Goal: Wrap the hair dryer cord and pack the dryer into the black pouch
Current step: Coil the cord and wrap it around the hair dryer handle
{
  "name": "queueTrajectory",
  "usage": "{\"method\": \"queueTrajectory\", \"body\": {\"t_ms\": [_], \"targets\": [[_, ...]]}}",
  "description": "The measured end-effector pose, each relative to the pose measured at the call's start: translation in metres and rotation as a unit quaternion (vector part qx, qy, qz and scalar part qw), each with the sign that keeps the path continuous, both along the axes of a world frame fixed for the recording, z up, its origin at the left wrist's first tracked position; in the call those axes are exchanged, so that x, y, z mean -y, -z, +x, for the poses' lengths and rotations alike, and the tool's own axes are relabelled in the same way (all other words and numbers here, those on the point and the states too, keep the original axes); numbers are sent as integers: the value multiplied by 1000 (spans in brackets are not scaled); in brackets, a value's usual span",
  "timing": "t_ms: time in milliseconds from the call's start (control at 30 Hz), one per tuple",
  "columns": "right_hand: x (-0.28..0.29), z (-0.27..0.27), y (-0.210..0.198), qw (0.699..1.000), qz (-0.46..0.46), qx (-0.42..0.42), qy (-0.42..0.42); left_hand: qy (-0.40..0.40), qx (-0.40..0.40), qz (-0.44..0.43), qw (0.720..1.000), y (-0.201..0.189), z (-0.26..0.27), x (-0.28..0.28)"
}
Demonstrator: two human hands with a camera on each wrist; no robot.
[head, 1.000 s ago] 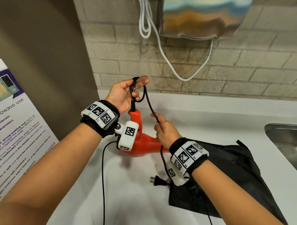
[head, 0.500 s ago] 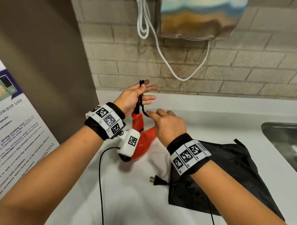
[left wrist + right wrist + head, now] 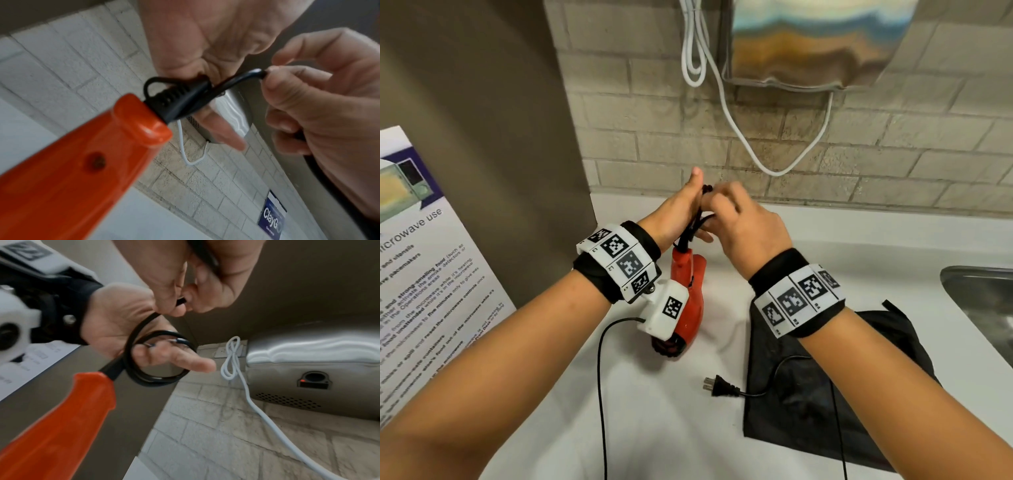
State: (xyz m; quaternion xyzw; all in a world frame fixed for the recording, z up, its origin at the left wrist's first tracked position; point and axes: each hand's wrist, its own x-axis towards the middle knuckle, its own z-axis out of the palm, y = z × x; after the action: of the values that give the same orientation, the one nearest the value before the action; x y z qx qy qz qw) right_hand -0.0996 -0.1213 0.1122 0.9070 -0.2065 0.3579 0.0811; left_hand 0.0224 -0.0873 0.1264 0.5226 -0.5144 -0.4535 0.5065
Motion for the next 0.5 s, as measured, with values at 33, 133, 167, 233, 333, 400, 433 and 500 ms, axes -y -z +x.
{"method": "queueTrajectory", "body": {"t_ms": [33, 133, 167, 233, 333, 400, 433, 500], "targets": [[0, 0, -5, 999, 37, 21, -6, 4, 28, -3, 1000, -1, -1, -2], [5, 2, -19, 992, 113, 55, -7, 5, 100, 2, 995, -4, -5, -8], [7, 3, -23, 990, 128, 51, -4, 10, 106, 10, 994, -5, -5, -8], [17, 3, -28, 987, 151, 53, -7, 19, 97, 23, 995, -4, -3, -7], [33, 4, -28, 972, 229, 49, -18, 15, 55, 24, 998, -2, 0, -2], [39, 6, -25, 954, 294, 53, -35, 14, 24, 34, 999, -1, 4, 2], [39, 7, -24, 946, 316, 51, -48, 14, 17, 41, 999, -1, 6, 4], [37, 9, -21, 940, 334, 40, -66, 15, 16, 58, 998, -1, 11, 6]]}}
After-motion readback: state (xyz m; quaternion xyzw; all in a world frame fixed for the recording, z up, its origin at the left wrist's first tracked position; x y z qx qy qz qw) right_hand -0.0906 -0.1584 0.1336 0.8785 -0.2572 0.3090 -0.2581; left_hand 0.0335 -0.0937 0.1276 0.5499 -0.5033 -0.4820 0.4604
